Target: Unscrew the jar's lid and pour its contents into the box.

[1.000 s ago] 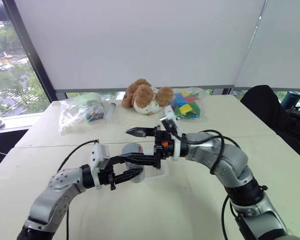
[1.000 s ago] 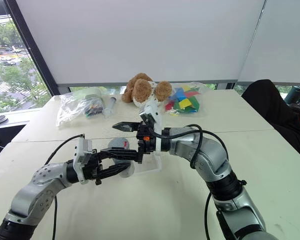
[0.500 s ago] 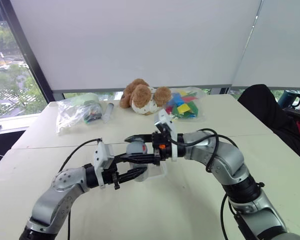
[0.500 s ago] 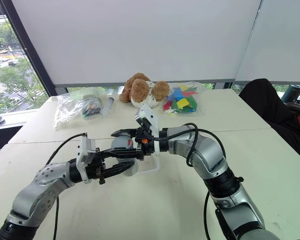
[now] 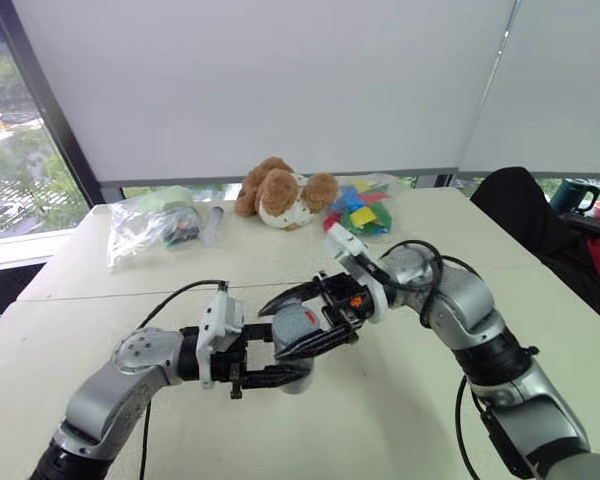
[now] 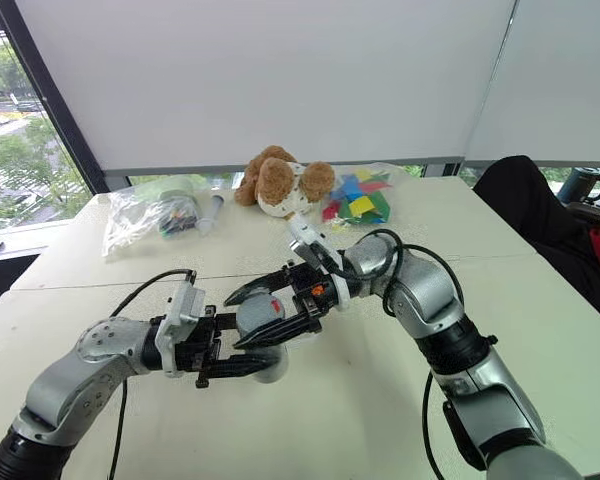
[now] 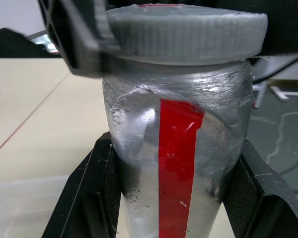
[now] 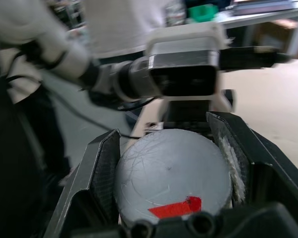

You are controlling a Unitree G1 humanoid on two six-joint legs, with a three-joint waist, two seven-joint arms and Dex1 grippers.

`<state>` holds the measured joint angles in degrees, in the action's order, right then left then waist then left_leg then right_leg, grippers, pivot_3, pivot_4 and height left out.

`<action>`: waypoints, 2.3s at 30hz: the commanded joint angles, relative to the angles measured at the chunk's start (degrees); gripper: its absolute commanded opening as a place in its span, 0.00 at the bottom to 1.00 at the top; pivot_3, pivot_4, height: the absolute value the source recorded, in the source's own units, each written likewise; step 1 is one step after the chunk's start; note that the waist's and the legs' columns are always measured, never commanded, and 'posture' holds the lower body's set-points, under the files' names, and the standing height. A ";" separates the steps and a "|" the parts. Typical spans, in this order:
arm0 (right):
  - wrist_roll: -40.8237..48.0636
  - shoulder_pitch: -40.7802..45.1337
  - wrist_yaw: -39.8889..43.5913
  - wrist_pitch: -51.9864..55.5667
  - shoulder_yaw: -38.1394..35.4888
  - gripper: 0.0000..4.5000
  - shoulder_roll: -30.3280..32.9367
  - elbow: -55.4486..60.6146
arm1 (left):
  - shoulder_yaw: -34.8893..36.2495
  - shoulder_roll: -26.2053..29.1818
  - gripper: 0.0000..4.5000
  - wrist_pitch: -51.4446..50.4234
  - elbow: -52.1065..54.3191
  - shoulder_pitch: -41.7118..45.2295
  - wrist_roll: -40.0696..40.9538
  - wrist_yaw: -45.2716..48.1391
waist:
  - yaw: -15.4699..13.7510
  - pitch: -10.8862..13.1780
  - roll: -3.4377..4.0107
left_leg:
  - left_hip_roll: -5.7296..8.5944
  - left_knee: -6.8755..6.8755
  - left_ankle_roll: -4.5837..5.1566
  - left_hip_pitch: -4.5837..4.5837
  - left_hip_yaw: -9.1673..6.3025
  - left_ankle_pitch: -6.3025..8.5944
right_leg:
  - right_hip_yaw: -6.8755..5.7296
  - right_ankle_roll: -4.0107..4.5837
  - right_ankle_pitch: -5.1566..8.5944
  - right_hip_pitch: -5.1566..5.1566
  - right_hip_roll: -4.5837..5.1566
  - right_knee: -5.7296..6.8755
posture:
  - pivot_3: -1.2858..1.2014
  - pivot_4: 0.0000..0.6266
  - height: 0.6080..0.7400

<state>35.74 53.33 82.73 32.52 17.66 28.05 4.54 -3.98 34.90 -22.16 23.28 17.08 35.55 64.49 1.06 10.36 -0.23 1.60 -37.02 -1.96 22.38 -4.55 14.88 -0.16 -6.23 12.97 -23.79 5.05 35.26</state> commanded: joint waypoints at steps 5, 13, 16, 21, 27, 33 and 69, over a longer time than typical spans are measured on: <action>1.78 1.27 1.40 -0.61 -4.16 0.75 -1.02 -1.43 | 4.10 -0.62 0.45 1.85 -0.11 -2.34 2.37 0.02 | -0.15 0.01 0.01 | -0.02 0.00 0.00 0.00 0.00 0.00 | 0.01 0.00 0.00 -0.01 -0.01 0.00 | 0.52 0.24 1.00; 4.67 -5.40 -9.77 2.87 -12.76 0.99 -0.12 4.86 | 8.04 -4.20 0.45 6.74 -4.27 -6.55 -1.25 -6.61 | -0.42 0.00 0.00 | -0.04 0.00 -0.01 0.02 -0.10 0.00 | 0.02 0.02 -0.01 -0.02 0.01 -0.02 | 0.52 0.24 1.00; 2.30 -7.83 -14.05 1.72 -12.47 0.99 -0.49 7.54 | 7.72 -4.64 0.45 8.20 -5.44 -6.41 -2.43 -7.63 | -0.39 0.00 0.00 | -0.03 0.00 -0.01 0.02 -0.08 0.00 | 0.02 0.02 -0.01 -0.04 0.01 -0.01 | 0.52 0.24 1.00; -0.64 -8.36 -19.06 1.42 -9.59 0.99 -2.54 9.10 | 6.25 -5.40 0.45 9.62 -6.50 -5.86 -3.37 -7.51 | -0.29 0.01 0.01 | -0.04 0.02 -0.01 0.02 -0.04 0.00 | 0.03 0.03 -0.01 -0.08 0.00 0.00 | 0.52 0.24 1.00; -4.39 -6.37 -21.38 1.37 -5.84 0.99 -4.19 6.79 | 5.19 -5.92 0.45 10.66 -6.99 -5.99 -4.04 -6.86 | -0.33 0.01 0.01 | -0.04 0.01 -0.01 0.03 -0.02 0.00 | 0.04 0.03 -0.01 -0.08 0.00 0.00 | 0.52 0.24 1.00; -6.41 -4.41 -22.23 0.68 -4.89 0.99 -6.16 3.55 | 4.67 -6.07 0.45 11.22 -6.69 -6.42 -4.28 -6.83 | -0.31 0.01 0.01 | -0.04 0.01 -0.01 0.03 -0.02 0.00 | 0.04 0.04 -0.02 -0.08 -0.01 0.00 | 0.52 0.24 1.00; -9.44 -2.47 -19.99 0.23 -3.35 0.99 -8.20 -1.70 | 4.26 -6.52 0.45 11.09 -5.57 -7.29 -4.67 -6.80 | -0.24 0.01 0.01 | -0.04 0.03 -0.01 0.04 -0.01 0.00 | 0.04 0.03 -0.02 -0.16 -0.01 0.06 | 0.52 0.24 1.00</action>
<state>27.08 49.47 63.19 33.98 15.44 20.00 3.00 0.30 28.20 -11.95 15.67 9.30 30.50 57.23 0.82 10.37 -0.21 1.56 -36.98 -1.97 22.42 -4.55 14.88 -0.12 -6.20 12.95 -23.95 5.04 35.33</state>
